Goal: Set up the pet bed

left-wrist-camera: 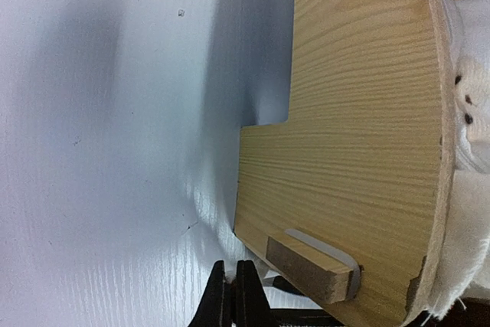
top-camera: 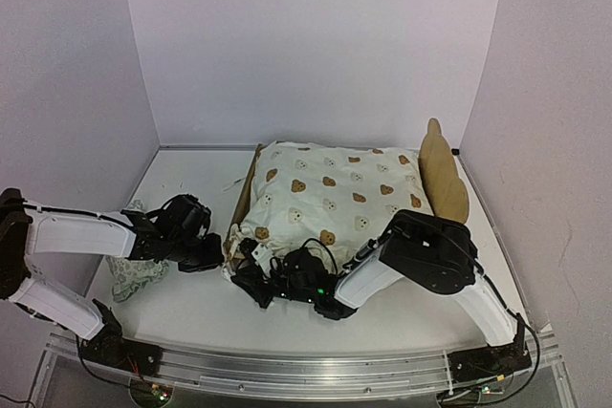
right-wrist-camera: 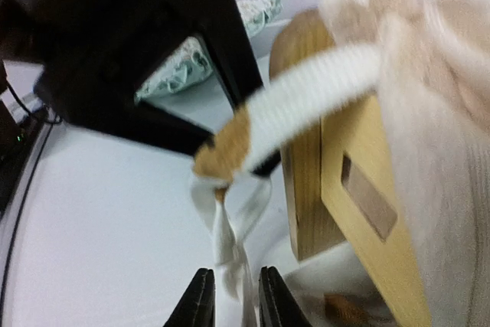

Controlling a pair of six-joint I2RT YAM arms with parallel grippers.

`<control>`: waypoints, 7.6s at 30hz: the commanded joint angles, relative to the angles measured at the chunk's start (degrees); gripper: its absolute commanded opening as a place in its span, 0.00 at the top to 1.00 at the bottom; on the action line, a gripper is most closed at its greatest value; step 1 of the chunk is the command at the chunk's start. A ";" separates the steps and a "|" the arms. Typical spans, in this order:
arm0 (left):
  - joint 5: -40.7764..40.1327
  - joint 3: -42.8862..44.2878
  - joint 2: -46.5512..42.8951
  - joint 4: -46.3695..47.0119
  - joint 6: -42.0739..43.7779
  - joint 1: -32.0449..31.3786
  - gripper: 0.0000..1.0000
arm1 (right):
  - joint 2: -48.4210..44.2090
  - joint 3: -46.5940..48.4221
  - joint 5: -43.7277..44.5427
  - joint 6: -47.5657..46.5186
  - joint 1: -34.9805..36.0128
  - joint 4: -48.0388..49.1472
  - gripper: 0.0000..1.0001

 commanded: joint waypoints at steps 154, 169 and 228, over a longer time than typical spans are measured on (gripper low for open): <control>-2.69 27.93 9.30 -14.65 15.77 3.52 0.45 | -72.06 3.93 50.50 9.24 -22.40 -116.73 0.02; -9.08 21.32 10.89 -14.38 11.58 3.50 0.83 | -68.92 0.42 31.81 14.74 -26.17 -117.44 0.65; -15.26 87.12 54.12 -24.63 38.33 -28.04 0.23 | -94.74 -12.39 32.08 10.38 -25.00 -111.41 0.05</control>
